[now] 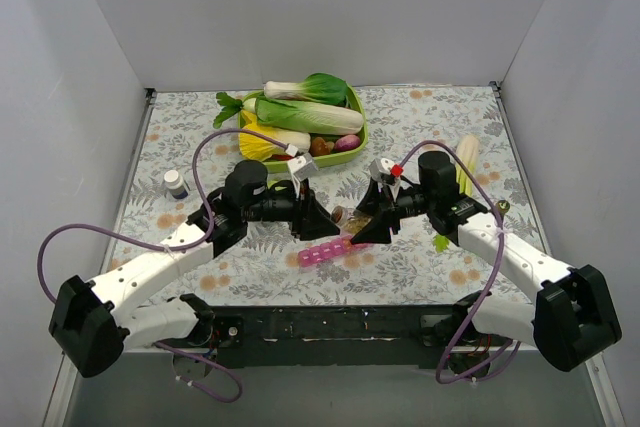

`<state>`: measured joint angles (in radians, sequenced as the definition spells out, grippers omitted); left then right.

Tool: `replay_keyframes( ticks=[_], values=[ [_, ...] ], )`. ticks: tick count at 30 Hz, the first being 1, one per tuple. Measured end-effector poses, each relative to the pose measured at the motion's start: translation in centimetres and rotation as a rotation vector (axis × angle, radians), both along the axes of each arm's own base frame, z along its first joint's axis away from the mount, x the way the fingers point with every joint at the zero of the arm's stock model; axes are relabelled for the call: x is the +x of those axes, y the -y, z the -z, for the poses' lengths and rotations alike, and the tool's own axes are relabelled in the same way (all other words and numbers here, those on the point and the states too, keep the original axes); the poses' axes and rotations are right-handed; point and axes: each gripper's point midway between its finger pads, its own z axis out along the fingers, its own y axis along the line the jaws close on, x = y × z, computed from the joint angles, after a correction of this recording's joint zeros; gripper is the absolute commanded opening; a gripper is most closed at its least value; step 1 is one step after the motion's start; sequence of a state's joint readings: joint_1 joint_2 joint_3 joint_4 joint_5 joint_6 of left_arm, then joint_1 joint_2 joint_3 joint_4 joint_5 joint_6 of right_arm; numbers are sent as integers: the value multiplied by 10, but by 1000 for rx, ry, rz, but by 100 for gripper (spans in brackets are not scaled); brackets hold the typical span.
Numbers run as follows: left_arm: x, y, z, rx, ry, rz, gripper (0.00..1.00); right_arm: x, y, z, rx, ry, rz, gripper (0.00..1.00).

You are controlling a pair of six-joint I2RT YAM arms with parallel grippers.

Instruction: Sort the pills into containers

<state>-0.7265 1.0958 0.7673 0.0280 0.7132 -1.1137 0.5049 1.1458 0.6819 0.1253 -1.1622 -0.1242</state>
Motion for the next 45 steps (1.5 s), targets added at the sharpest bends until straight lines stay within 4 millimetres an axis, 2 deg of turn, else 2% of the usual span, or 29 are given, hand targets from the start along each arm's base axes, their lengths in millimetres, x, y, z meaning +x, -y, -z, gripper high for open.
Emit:
replay_keyframes(
  ticks=[2, 4, 5, 6, 9, 13, 16, 20, 22, 25, 26, 28, 30, 36, 39, 42, 45],
  values=[
    [0, -1, -1, 37, 132, 50, 44, -4, -1, -2, 14, -38, -26, 1],
    [4, 1, -5, 61, 224, 73, 69, -4, -2, -3, 19, -61, -31, 1],
    [5, 2, -8, 64, 256, 80, 96, -3, -3, -4, 22, -60, -27, 1],
    [5, 3, -12, 57, 287, 87, 98, -3, -3, -4, 24, -59, -26, 1],
    [-2, 1, -28, 22, 353, 90, 98, -4, -4, -1, 20, -64, -24, 1],
    [-13, -11, -60, -45, 421, 62, 98, -5, -4, 1, 16, -68, -20, 1],
    [-17, -17, -68, -68, 416, 35, 98, -4, -4, 1, 15, -67, -19, 1],
    [-9, -10, -53, -35, 318, 13, 91, -4, -4, 1, 15, -68, -19, 1],
    [-2, -3, -33, 13, 236, 7, 88, -4, -4, 1, 15, -68, -18, 1],
    [6, 5, -1, 92, 112, -5, 78, -4, -4, 1, 15, -68, -18, 1],
    [8, 6, 7, 110, 84, -9, 74, -4, -4, 1, 15, -67, -18, 1],
    [9, 6, 16, 133, 48, -15, 73, -4, -4, 1, 15, -68, -18, 1],
    [9, 7, 16, 137, 31, -18, 73, -4, -4, 1, 15, -68, -18, 1],
    [10, 10, 1, 104, 29, -29, 75, -4, -4, 1, 14, -69, -17, 1],
    [10, 10, -5, 87, 31, -35, 64, -4, -4, 1, 14, -69, -16, 1],
    [10, 10, -8, 78, 25, -41, 59, -4, -4, 1, 13, -69, -15, 1],
    [10, 10, -9, 73, 15, -44, 40, -4, -4, 1, 14, -69, -15, 1]
  ],
)
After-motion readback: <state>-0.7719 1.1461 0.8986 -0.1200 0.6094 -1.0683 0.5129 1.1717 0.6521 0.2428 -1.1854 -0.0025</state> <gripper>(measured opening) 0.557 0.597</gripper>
